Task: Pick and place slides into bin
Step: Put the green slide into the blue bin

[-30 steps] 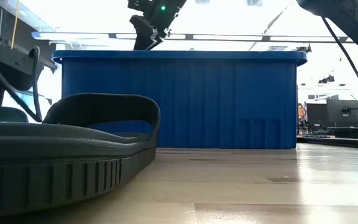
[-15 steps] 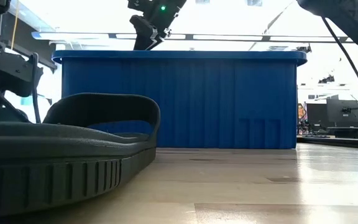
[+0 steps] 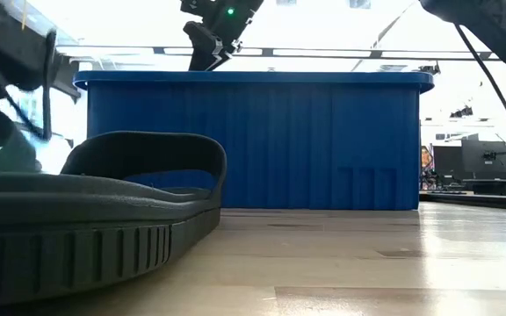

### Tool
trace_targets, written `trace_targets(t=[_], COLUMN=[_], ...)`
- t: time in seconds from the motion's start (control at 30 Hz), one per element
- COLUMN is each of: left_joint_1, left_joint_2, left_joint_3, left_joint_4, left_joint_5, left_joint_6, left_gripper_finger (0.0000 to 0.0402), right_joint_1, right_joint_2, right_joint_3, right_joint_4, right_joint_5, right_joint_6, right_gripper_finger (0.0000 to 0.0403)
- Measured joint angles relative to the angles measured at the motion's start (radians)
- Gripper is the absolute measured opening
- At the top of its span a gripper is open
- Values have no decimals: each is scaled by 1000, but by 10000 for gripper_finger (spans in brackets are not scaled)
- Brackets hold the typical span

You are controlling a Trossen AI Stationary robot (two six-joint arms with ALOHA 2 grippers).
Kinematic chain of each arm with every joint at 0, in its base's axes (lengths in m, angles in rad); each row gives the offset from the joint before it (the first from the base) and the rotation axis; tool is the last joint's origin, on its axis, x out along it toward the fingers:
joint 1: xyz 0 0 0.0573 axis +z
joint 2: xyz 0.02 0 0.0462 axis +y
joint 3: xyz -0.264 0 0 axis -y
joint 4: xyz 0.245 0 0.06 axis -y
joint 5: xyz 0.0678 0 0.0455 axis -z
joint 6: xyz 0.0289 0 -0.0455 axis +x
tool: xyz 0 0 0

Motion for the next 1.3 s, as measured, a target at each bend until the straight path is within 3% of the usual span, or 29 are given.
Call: trace_targets(t=[0.23, 0.33, 0.5, 0.83, 0.9, 1.03, 1.2, 1.3], left_joint_1=[-37, -54, -80, -24, 36, 210, 483, 638], left_joint_2=[-42, -43, -56, -166, -208, -275, -307, -309], left_joint_3=[212, 295, 420, 499, 500, 500, 500, 500], left_joint_4=[-27, -20, -21, -20, -25, -19, 117, 300], left_joint_5=[-55, -52, -142, -528, -613, -697, -677, -570], left_joint_6=[98, 154, 260, 467, 510, 651, 905, 1157], left_gripper_finger=[7, 4, 3, 1, 1, 1, 0, 0], right_joint_1=[0, 0, 3, 90, 129, 201, 270, 293], right_joint_2=[0, 0, -5, -142, -184, -255, -297, -296], right_joint_3=[0, 0, 0, 0, 0, 0, 0, 0], right_joint_4=[93, 127, 64, -382, -427, -477, -498, -498], right_joint_5=[3, 3, 24, 511, 554, 524, 470, 454], right_joint_6=[-23, 50, 53, 326, 379, 467, 508, 494], right_gripper_finger=[166, 165, 170, 170, 168, 165, 170, 173])
